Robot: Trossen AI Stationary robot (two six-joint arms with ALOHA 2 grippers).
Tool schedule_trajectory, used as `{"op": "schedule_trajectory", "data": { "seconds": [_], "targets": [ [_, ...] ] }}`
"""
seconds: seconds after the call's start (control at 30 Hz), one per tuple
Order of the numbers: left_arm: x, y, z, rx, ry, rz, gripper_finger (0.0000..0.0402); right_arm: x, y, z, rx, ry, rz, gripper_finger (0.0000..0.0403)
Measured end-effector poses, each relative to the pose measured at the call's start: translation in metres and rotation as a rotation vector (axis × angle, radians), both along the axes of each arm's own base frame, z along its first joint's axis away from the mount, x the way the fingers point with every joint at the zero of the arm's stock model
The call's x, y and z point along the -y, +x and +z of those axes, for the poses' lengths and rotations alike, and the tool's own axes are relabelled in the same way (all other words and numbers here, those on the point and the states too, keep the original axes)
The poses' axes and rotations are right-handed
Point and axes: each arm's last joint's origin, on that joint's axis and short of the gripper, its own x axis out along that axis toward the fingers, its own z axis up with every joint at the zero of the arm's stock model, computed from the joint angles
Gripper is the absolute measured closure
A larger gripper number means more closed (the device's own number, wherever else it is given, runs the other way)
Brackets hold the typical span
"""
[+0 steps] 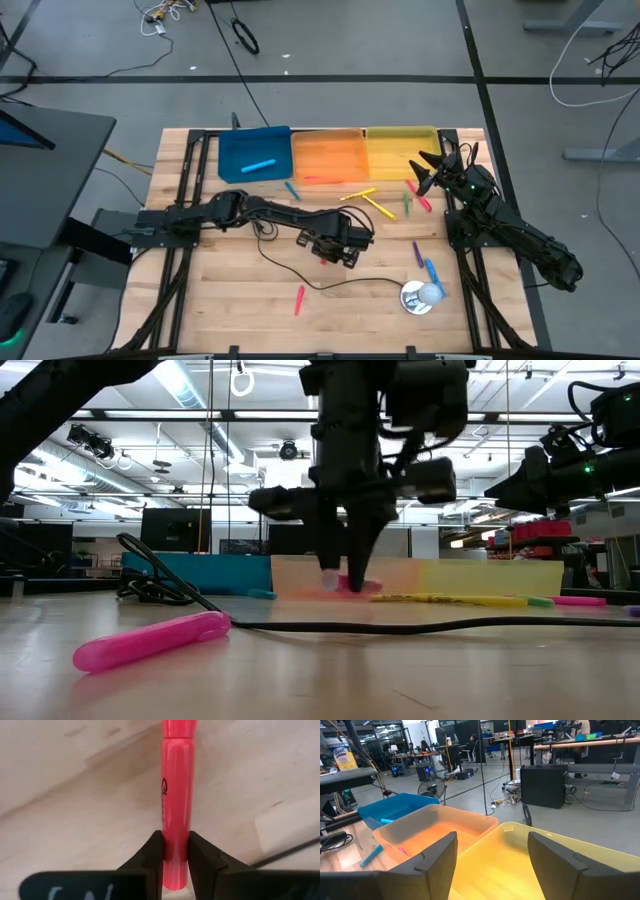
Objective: Pick & Place Markers
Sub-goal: Put the pink highlighter pen into the blue bin
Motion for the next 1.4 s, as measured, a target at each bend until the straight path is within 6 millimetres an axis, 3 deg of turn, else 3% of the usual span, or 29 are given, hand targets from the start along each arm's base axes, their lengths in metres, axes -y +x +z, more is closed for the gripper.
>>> {"op": "schedule_trajectory", "data": {
  "seconds": [0.27,0.4,1.03,1.4],
  "targets": [
    [-0.001,-0.006,0.018,0.037,0.022,-0.180,0.0337,0.000,0.000,0.000,0.000,-0.001,0.000,0.0158],
    [-0.003,-0.020,0.032,0.093,0.036,-0.259,0.0337,0.000,0.000,0.000,0.001,-0.001,0.000,0.0158],
    [-0.020,-0.139,0.074,0.217,0.078,-0.593,0.0337,0.000,0.000,0.000,0.000,0.000,0.000,0.0158],
    [-0.027,-0.200,0.079,0.228,0.052,-0.825,0.0337,0.000,0.000,0.000,0.000,-0.001,0.000,0.0158]
  ]
}}
